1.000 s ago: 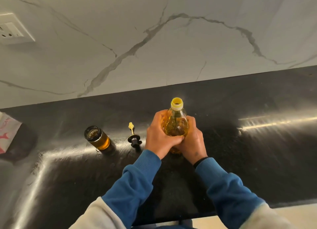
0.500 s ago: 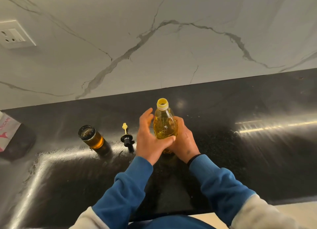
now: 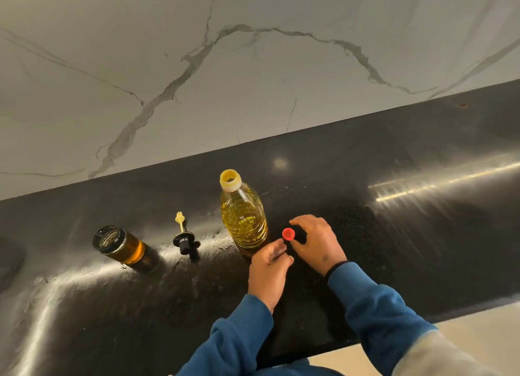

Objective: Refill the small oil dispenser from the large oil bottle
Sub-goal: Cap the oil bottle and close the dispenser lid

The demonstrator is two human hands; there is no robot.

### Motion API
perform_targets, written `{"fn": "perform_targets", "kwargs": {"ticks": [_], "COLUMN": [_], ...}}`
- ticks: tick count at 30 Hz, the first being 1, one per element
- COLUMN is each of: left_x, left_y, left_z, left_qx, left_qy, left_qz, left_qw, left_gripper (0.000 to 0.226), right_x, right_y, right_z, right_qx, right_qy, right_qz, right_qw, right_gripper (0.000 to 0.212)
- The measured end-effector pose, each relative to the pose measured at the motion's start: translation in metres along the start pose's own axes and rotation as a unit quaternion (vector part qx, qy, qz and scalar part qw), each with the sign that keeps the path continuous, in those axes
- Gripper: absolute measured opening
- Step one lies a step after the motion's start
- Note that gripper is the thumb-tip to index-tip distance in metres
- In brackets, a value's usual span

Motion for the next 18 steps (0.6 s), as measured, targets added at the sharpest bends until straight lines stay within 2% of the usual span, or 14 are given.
{"fn": "perform_targets", "kwargs": {"ticks": [4,8,11,18], "left_x": [0.008,0.015,0.016,0.011], "left_y": [0.013,0.015,0.015,0.009], "left_z": [-0.009,-0.005,-0.001,0.002], "left_qx": [-0.049,-0.055,-0.057,-0.043], "left_qy": [-0.051,-0.069,-0.08,-0.056], "left_qz": [0.007,-0.006,-0.011,0.012], "left_qw": [0.997,0.996,0.995,0.997], "left_gripper": [0.05,0.046,0.047,0.042], "right_x": [0.013,0.012,0.011,0.016], "right_y": [0.003,0.004,0.002,0.01], "right_z": [0.0,0.003,0.006,-0.008], "right_qx": [-0.016,-0.032,-0.041,-0.073], "right_qy": [-0.011,0.0,0.007,-0.042], "right_qz": [-0.012,0.014,0.015,-0.016], "right_qw": [1.0,0.999,0.999,0.996], "right_gripper": [0.047,0.027,0.019,0.043]}}
Point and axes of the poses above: each hand's wrist, its own y-axis towards the middle knuckle, its own x-axis out of the palm, z = x × y, the point moved 7 cm from there along y, towards the middle knuckle, and after that the axes turned 7 degrees about -z, right-handed, at the moved point
